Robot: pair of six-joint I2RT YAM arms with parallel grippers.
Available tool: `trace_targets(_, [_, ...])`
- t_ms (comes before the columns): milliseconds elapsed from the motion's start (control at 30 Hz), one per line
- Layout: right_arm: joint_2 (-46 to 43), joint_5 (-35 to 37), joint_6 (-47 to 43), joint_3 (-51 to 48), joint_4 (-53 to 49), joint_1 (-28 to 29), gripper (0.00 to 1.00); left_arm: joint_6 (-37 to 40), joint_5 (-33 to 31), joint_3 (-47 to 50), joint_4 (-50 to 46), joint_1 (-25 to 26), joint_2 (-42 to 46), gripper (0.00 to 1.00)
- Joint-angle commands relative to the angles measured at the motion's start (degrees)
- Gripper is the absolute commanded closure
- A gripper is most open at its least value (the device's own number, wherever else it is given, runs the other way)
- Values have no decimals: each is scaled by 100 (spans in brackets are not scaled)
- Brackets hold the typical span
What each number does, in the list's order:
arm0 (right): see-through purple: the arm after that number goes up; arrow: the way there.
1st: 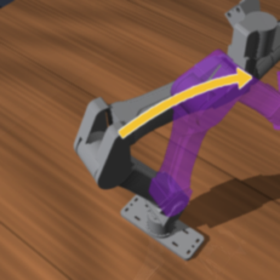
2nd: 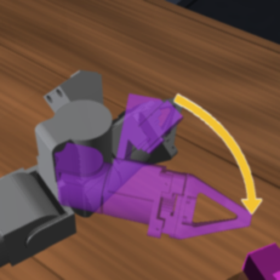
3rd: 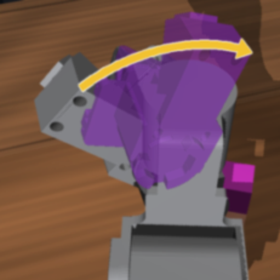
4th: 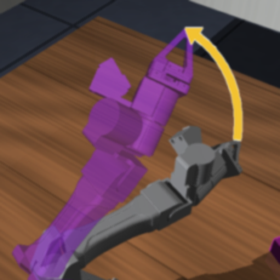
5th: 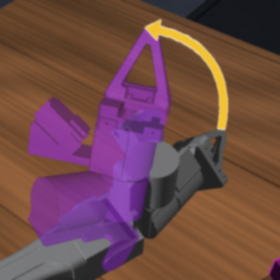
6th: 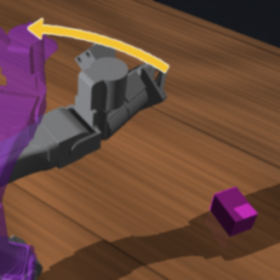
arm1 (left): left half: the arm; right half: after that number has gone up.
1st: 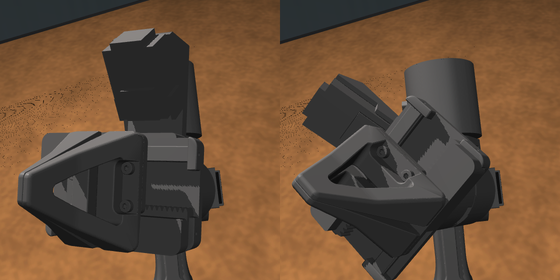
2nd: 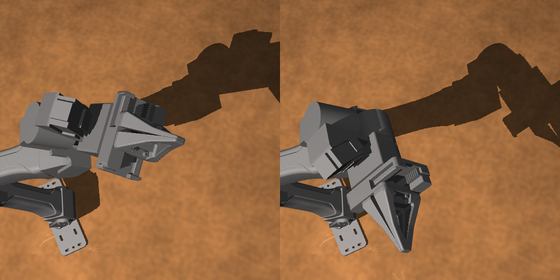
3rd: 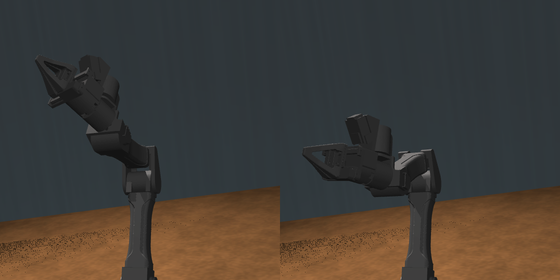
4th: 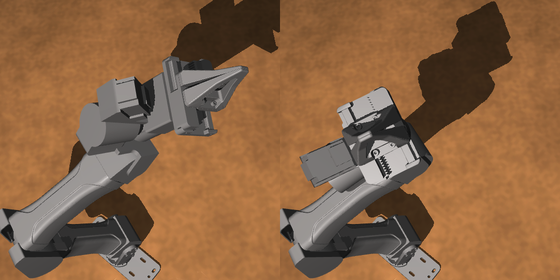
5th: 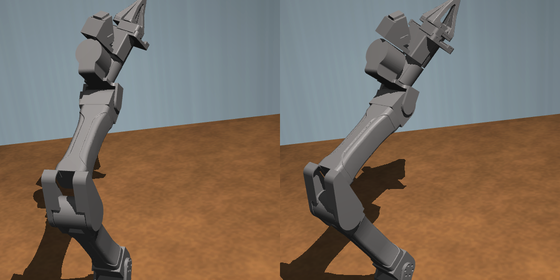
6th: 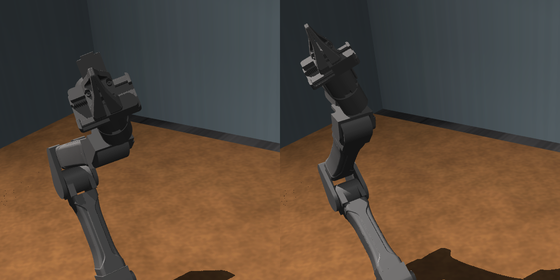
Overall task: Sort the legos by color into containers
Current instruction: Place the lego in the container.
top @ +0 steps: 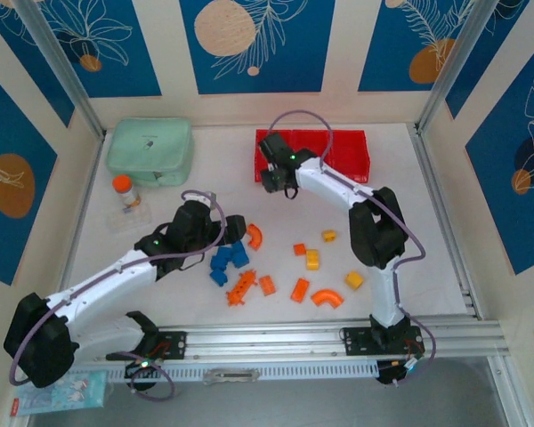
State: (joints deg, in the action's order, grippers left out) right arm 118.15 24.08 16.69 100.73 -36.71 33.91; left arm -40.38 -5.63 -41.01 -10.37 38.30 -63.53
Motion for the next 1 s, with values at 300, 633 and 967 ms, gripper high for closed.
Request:
trace_targets(300, [1713,171,-119,2532,-414,-383,72,323,288,-513,80,-538,-490,1])
trace_targets(633, [2400,-27,-228,3664,-853,-508,50,405,431,-534,112,-702,-597,1])
trace_targets(967, [929,-368,24,2141,-464,-385,42,421,668,-678,-177,-702,-490,1])
